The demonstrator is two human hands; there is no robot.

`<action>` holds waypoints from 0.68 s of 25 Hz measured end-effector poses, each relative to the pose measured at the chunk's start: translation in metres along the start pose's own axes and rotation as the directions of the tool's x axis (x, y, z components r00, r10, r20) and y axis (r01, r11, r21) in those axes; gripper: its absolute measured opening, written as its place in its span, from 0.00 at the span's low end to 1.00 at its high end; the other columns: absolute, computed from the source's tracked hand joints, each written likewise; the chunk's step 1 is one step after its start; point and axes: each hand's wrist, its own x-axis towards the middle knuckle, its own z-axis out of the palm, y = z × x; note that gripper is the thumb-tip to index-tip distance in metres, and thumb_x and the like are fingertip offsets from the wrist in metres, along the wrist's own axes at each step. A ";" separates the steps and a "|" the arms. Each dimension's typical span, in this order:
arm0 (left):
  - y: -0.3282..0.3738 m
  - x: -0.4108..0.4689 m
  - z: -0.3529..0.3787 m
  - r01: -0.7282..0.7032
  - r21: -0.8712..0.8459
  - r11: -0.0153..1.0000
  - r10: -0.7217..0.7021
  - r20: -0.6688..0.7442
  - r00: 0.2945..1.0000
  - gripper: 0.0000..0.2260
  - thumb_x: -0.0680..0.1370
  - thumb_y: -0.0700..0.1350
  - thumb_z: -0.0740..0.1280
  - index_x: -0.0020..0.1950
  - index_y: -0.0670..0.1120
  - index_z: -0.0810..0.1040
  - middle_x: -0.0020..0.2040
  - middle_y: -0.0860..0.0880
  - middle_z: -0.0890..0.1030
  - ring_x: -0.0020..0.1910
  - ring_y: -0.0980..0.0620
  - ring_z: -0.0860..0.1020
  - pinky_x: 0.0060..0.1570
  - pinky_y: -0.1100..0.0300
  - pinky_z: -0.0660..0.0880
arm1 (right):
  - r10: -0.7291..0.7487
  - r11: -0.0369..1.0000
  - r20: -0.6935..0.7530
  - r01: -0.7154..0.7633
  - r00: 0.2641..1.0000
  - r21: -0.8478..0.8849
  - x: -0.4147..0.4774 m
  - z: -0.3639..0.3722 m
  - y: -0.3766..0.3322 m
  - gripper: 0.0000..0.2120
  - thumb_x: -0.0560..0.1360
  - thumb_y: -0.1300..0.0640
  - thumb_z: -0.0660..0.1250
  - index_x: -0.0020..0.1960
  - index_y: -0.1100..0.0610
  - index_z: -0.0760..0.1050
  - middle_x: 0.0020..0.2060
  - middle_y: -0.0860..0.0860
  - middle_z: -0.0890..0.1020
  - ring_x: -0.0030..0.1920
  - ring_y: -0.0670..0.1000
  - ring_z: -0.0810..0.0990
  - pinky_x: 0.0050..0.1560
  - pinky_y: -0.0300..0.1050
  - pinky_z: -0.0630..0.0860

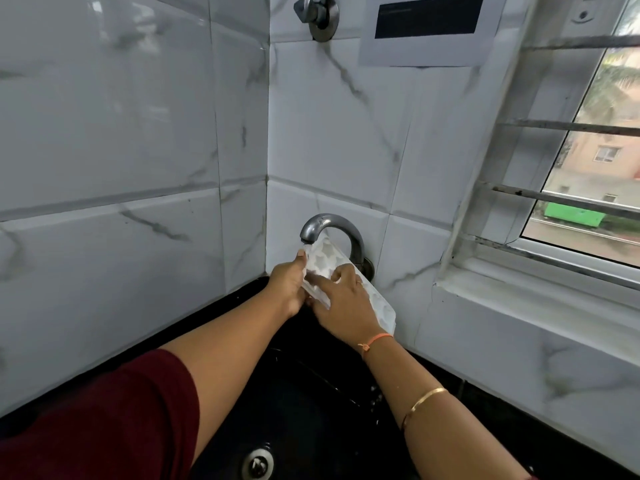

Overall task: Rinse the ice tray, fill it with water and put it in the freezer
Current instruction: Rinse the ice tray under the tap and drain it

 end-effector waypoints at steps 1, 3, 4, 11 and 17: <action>0.001 0.002 0.000 -0.004 -0.005 1.000 0.004 0.000 1.000 0.16 0.81 0.49 0.58 0.52 0.37 0.77 0.40 0.43 0.80 0.39 0.46 0.79 0.46 0.53 0.76 | -0.003 0.995 0.010 0.004 1.000 -0.103 0.001 0.002 0.000 0.23 0.76 0.50 0.62 0.69 0.41 0.65 0.65 0.55 0.61 0.64 0.59 0.64 0.66 0.53 0.64; 0.004 0.005 -0.002 -0.011 -0.013 1.000 0.011 0.001 1.000 0.15 0.80 0.49 0.58 0.46 0.39 0.78 0.40 0.44 0.80 0.38 0.47 0.79 0.44 0.53 0.76 | 0.042 0.991 0.058 -0.034 0.997 -0.129 0.005 0.004 -0.001 0.25 0.76 0.53 0.62 0.70 0.38 0.62 0.73 0.55 0.51 0.71 0.62 0.53 0.69 0.60 0.55; 0.004 0.005 -0.003 -0.011 -0.011 1.000 0.011 0.002 1.000 0.15 0.81 0.49 0.58 0.44 0.40 0.77 0.39 0.44 0.80 0.38 0.47 0.79 0.42 0.54 0.76 | 0.059 0.995 0.088 -0.052 0.994 -0.082 0.008 0.004 0.000 0.25 0.76 0.55 0.62 0.69 0.37 0.63 0.75 0.55 0.46 0.74 0.62 0.47 0.70 0.63 0.52; 0.009 0.002 -0.005 -0.026 -0.005 1.000 0.026 -0.021 0.999 0.15 0.81 0.48 0.58 0.40 0.41 0.76 0.38 0.45 0.79 0.36 0.48 0.78 0.38 0.56 0.76 | 0.039 0.999 0.106 -0.038 0.994 -0.013 0.009 0.012 -0.005 0.26 0.76 0.60 0.59 0.71 0.41 0.61 0.76 0.54 0.41 0.76 0.60 0.46 0.69 0.69 0.58; 0.011 -0.007 -0.005 0.009 0.043 0.999 -0.008 -0.031 1.000 0.14 0.81 0.46 0.58 0.40 0.41 0.76 0.38 0.44 0.79 0.36 0.48 0.78 0.37 0.56 0.76 | 0.039 0.998 0.132 -0.044 0.990 0.039 0.010 0.006 -0.005 0.25 0.75 0.60 0.63 0.68 0.42 0.63 0.76 0.55 0.44 0.75 0.61 0.54 0.68 0.63 0.62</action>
